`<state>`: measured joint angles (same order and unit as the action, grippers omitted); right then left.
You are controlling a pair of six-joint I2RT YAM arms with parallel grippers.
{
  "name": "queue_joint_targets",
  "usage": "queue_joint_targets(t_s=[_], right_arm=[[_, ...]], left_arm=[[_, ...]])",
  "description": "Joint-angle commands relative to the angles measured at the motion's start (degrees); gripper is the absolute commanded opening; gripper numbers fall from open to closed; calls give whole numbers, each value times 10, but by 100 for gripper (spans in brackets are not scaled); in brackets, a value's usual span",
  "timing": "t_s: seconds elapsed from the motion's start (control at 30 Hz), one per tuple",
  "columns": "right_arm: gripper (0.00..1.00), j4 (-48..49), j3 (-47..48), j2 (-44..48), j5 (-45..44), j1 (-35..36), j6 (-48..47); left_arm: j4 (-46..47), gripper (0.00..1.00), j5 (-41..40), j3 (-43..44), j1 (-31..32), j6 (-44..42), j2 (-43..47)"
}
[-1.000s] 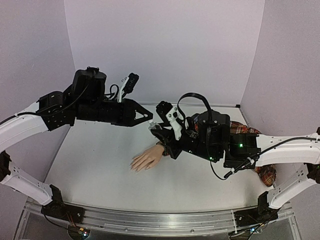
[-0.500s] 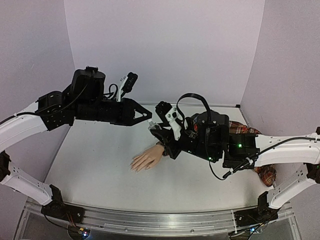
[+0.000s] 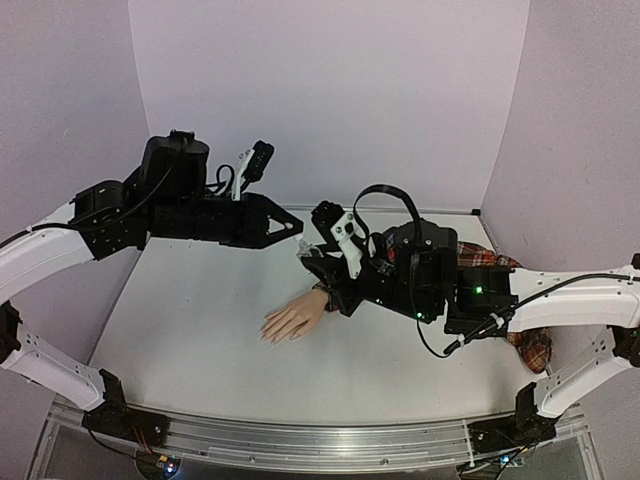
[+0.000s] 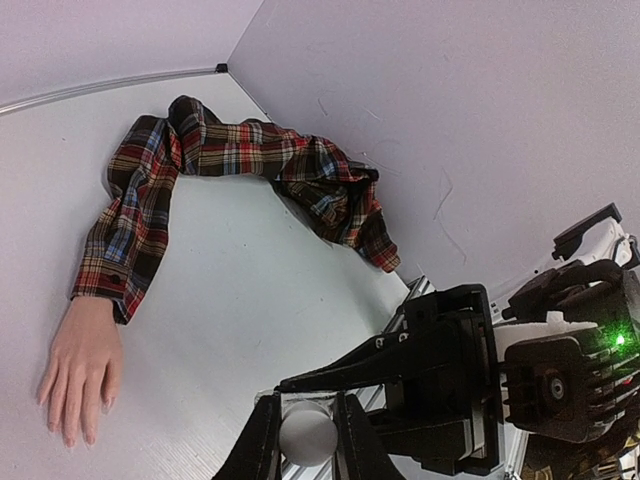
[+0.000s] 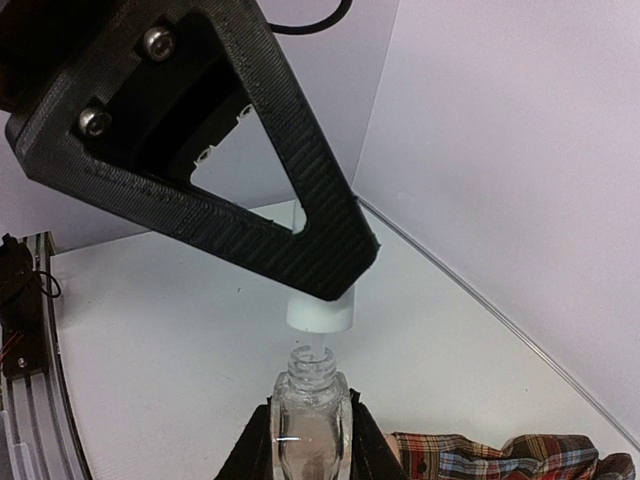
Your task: Paint the nails
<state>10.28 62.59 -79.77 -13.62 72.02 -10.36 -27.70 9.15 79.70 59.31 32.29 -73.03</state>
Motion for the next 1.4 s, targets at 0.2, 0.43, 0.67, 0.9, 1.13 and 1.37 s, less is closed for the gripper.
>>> queue_joint_targets(t_s=[0.2,0.43,0.67,0.9,1.13,1.37], right_arm=[[0,19,5,-8,14,-2,10],[0,21,2,-11,16,-4,14],[0,31,-9,-3,14,-7,20],[0,65,-76,52,0,-23,35],[0,74,-201,185,-68,-64,18],[0,57,-293,357,-98,-134,-56]], left_arm=[[15,0,-3,26,2,-11,23],[8,0,-12,25,2,-12,35],[3,0,-19,23,2,-12,43],[-5,0,-56,5,2,-12,47],[16,0,-132,-69,2,3,48],[153,0,-177,-231,5,71,50]])
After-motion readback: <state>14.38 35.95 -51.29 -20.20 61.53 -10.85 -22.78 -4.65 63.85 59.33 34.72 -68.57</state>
